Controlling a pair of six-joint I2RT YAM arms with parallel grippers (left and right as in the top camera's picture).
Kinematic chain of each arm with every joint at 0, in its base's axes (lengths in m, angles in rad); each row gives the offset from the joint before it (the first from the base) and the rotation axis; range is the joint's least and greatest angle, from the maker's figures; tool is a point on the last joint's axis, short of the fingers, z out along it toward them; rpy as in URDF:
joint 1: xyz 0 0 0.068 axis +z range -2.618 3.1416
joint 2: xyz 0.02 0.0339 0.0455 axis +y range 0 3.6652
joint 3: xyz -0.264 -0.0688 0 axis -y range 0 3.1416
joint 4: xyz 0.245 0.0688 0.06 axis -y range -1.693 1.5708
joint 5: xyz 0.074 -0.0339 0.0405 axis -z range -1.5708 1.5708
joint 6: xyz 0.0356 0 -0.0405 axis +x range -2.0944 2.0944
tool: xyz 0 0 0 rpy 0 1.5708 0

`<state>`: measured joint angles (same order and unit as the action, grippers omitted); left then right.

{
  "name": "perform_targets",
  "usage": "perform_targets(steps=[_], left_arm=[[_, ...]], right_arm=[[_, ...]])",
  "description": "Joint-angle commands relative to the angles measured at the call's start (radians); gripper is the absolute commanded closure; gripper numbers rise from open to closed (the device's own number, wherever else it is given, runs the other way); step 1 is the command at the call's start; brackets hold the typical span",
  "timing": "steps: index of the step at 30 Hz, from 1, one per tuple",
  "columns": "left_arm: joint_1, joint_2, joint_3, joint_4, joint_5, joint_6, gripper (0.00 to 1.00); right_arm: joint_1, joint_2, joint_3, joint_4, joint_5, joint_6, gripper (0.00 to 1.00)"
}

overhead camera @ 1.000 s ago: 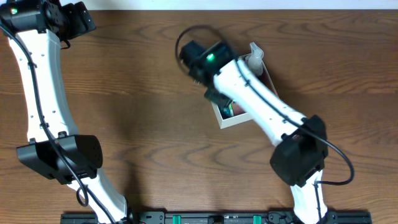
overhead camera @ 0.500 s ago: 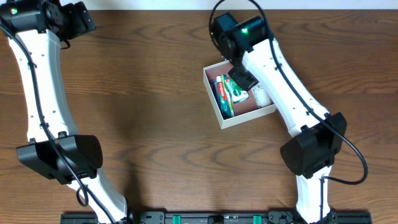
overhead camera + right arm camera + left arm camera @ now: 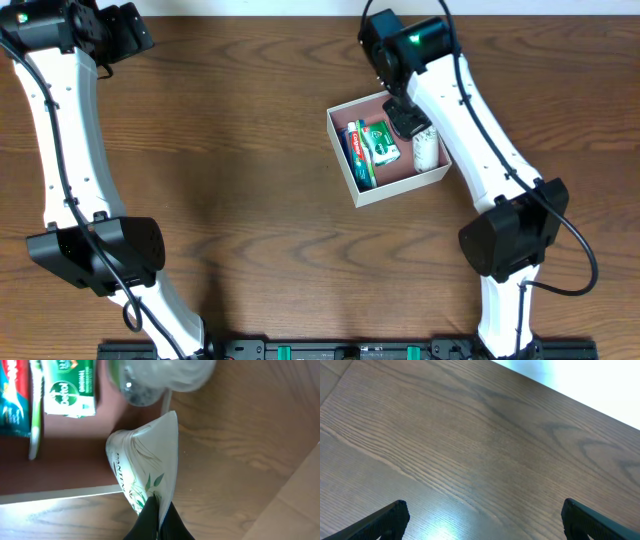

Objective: Pack container

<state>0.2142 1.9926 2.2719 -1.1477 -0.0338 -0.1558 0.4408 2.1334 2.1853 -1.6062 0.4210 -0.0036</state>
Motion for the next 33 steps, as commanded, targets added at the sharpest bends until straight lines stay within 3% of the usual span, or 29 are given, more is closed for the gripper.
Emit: perform_targets(steps=[1, 9, 22, 33], left_arm=[[0.003, 0.005, 0.0, -0.002, -0.012, 0.006, 0.02], [0.003, 0.005, 0.0, -0.002, -0.012, 0.006, 0.02], [0.003, 0.005, 0.0, -0.002, -0.012, 0.006, 0.02], [0.003, 0.005, 0.0, -0.002, -0.012, 0.006, 0.02]], right_arm=[[-0.032, -0.002, 0.021, 0.006, -0.025, 0.06, 0.99], [-0.075, -0.002, 0.021, 0.063, -0.168, 0.058, 0.99], [-0.105, -0.002, 0.124, 0.077, -0.193, 0.059, 0.99], [-0.109, -0.003, 0.223, -0.007, -0.195, 0.059, 0.99]])
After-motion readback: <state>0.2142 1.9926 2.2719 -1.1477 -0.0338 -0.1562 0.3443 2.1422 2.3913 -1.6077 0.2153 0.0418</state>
